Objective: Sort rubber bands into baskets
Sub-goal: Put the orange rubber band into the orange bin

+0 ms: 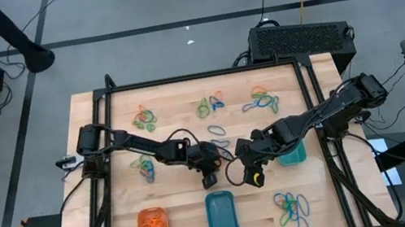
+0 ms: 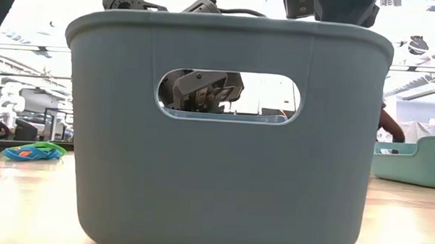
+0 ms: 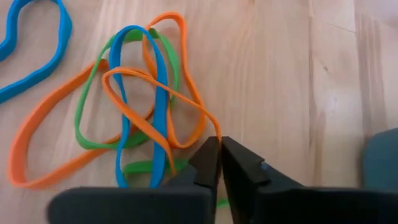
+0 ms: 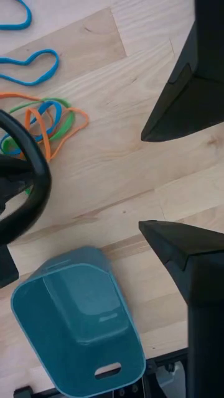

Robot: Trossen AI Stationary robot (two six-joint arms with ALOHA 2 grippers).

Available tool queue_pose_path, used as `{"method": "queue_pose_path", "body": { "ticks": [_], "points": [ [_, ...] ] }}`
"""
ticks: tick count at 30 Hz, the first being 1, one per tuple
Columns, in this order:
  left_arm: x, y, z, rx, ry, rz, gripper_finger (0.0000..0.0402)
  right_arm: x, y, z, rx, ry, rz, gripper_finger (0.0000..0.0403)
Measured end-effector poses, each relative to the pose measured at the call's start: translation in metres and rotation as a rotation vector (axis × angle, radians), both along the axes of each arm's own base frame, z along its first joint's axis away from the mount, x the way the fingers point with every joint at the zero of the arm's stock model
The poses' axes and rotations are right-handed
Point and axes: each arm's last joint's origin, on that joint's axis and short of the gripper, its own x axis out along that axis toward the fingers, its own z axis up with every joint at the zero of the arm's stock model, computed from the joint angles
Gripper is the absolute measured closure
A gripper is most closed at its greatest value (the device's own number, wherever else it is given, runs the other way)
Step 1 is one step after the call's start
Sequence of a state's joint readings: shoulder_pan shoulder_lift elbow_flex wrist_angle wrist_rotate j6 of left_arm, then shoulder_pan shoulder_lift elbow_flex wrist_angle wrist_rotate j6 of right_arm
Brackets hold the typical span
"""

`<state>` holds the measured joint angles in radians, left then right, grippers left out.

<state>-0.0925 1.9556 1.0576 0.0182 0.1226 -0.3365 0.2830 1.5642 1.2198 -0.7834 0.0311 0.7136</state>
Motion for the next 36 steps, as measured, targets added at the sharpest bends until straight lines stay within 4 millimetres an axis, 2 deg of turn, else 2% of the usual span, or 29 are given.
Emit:
{"method": "queue_pose_path", "body": {
  "ticks": [2,9,14,17,21,26,32,36],
  "points": [
    [0.000,0.000,0.000,-0.012,0.000,0.014,0.0394,0.000,0.000,0.000,0.000,0.000,0.000,0.0193],
    [0.004,0.000,0.007,-0.039,-0.061,0.038,0.0398,0.001,0.000,0.000,0.003,-0.011,0.000,0.0193],
    [-0.001,0.000,0.027,-0.043,-0.085,0.036,0.0399,0.001,0.000,0.001,0.003,-0.014,0.003,0.0193],
    [-0.009,-0.002,0.047,-0.046,-0.089,0.027,0.0400,0.001,0.000,0.001,-0.003,-0.020,0.019,0.0193],
    [-0.025,-0.007,0.081,-0.099,-0.107,-0.029,0.0400,0.003,-0.001,0.001,-0.017,-0.033,0.047,0.0193],
    [-0.055,-0.021,0.112,-0.203,-0.029,-0.098,0.0401,0.006,-0.007,0.002,-0.034,-0.051,0.070,0.0193],
    [-0.090,-0.054,0.132,-0.374,0.128,-0.169,0.0401,0.013,-0.014,0.005,-0.049,-0.116,0.097,0.0193],
    [-0.115,-0.084,0.135,-0.443,0.282,-0.188,0.0401,0.017,-0.017,0.007,-0.076,-0.169,0.144,0.0193]
  ]
}}
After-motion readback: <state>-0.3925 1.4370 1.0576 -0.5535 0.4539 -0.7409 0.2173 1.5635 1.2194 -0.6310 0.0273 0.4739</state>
